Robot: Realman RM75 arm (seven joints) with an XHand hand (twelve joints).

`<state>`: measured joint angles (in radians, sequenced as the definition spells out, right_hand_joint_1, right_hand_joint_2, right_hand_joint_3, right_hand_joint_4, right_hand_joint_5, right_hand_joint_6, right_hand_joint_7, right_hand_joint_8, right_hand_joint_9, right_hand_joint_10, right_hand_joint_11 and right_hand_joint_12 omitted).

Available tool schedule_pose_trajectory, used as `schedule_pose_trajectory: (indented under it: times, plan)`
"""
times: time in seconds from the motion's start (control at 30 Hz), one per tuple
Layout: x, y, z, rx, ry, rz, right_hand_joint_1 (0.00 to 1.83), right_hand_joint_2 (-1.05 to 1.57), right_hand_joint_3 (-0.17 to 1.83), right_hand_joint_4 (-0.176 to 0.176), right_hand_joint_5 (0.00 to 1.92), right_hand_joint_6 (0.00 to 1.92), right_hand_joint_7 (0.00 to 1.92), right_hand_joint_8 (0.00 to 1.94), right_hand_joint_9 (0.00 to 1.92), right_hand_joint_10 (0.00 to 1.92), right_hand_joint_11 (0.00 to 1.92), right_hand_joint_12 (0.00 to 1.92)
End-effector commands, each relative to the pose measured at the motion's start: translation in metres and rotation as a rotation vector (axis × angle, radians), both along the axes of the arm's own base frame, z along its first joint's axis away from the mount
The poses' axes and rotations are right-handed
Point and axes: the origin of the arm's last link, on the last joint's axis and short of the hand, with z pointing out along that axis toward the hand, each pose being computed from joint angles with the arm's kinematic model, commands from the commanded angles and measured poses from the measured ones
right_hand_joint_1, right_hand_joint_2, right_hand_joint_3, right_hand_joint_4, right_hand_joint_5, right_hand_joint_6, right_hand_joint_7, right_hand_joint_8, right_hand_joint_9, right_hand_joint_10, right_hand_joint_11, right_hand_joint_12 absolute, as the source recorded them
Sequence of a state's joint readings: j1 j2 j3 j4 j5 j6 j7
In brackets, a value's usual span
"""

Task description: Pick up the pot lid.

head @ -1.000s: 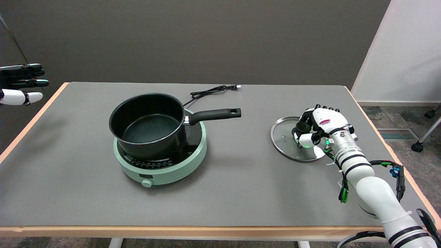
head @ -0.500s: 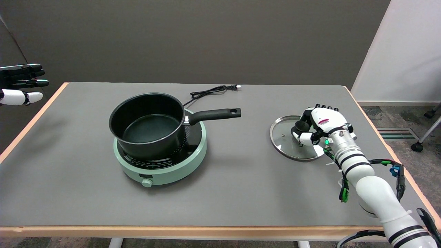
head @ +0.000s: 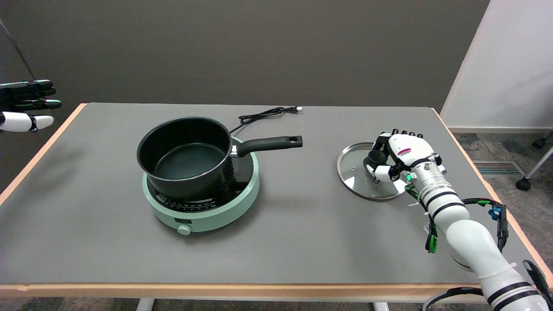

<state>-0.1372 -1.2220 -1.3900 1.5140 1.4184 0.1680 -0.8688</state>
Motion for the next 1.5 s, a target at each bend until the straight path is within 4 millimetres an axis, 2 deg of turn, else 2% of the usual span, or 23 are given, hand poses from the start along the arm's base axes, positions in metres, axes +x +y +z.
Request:
schedule_pose_trajectory:
  times: [0.03, 0.07, 0.1, 0.13, 0.17, 0.23, 0.27, 0.3, 0.5, 0.73, 0.77, 0.8, 0.87, 1.17, 1.5]
  plan:
    - [0.016, -0.001, 0.004, -0.007, -0.004, 0.048, 1.32, 0.95, 0.58, 0.006, 0.68, 0.95, 0.77, 1.51, 0.66, 1.89, 0.51, 1.84]
    - [0.018, -0.001, 0.004, -0.005, -0.003, 0.052, 1.32, 0.95, 0.58, 0.008, 0.68, 0.95, 0.77, 1.50, 0.66, 1.90, 0.52, 1.84]
    - [0.019, -0.001, 0.005, -0.005, -0.003, 0.054, 1.24, 1.17, 0.20, -0.103, 0.62, 1.20, 0.78, 1.56, 0.65, 1.85, 0.54, 1.81]
    - [0.020, -0.001, 0.005, -0.001, -0.003, 0.055, 1.26, 1.11, 0.31, -0.070, 0.64, 1.14, 0.78, 1.54, 0.65, 1.87, 0.54, 1.82]
    - [0.022, -0.001, 0.005, 0.003, -0.003, 0.056, 1.33, 0.95, 0.59, 0.014, 0.68, 0.96, 0.77, 1.50, 0.67, 1.91, 0.52, 1.84]
    - [0.025, -0.001, 0.006, 0.005, -0.002, 0.062, 1.33, 0.95, 0.59, 0.016, 0.68, 0.96, 0.77, 1.50, 0.67, 1.92, 0.52, 1.84]
    - [0.026, -0.001, 0.006, 0.004, -0.001, 0.067, 1.28, 1.06, 0.39, -0.043, 0.65, 1.09, 0.78, 1.53, 0.66, 1.90, 0.53, 1.83]
    - [0.030, 0.000, 0.008, 0.001, 0.001, 0.077, 1.19, 1.31, -0.05, -0.176, 0.59, 1.36, 0.79, 1.59, 0.64, 1.85, 0.56, 1.80]
    - [0.049, 0.000, 0.009, -0.001, 0.014, 0.128, 1.18, 1.32, -0.07, -0.176, 0.59, 1.37, 0.79, 1.59, 0.67, 1.87, 0.57, 1.81]
    - [0.056, -0.001, 0.004, 0.018, 0.018, 0.145, 1.18, 1.32, -0.07, -0.176, 0.59, 1.36, 0.79, 1.59, 0.67, 1.89, 0.57, 1.82]
    - [0.057, -0.001, 0.004, 0.019, 0.018, 0.148, 1.23, 1.19, 0.14, -0.115, 0.62, 1.25, 0.79, 1.55, 0.66, 1.89, 0.56, 1.84]
    - [0.059, -0.001, 0.004, 0.020, 0.019, 0.154, 1.33, 0.92, 0.61, 0.022, 0.67, 0.99, 0.79, 1.48, 0.64, 1.92, 0.54, 1.88]
    - [0.064, -0.002, 0.003, 0.021, 0.019, 0.167, 1.33, 0.92, 0.61, 0.025, 0.67, 0.99, 0.79, 1.48, 0.64, 1.92, 0.54, 1.89]
    - [0.108, -0.003, 0.004, 0.025, 0.009, 0.304, 1.33, 0.92, 0.61, 0.028, 0.67, 0.99, 0.79, 1.47, 0.64, 1.92, 0.54, 1.90]
    - [0.138, -0.020, -0.015, 0.104, -0.026, 0.397, 1.34, 0.91, 0.62, 0.041, 0.67, 1.00, 0.80, 1.47, 0.65, 1.92, 0.56, 1.91]
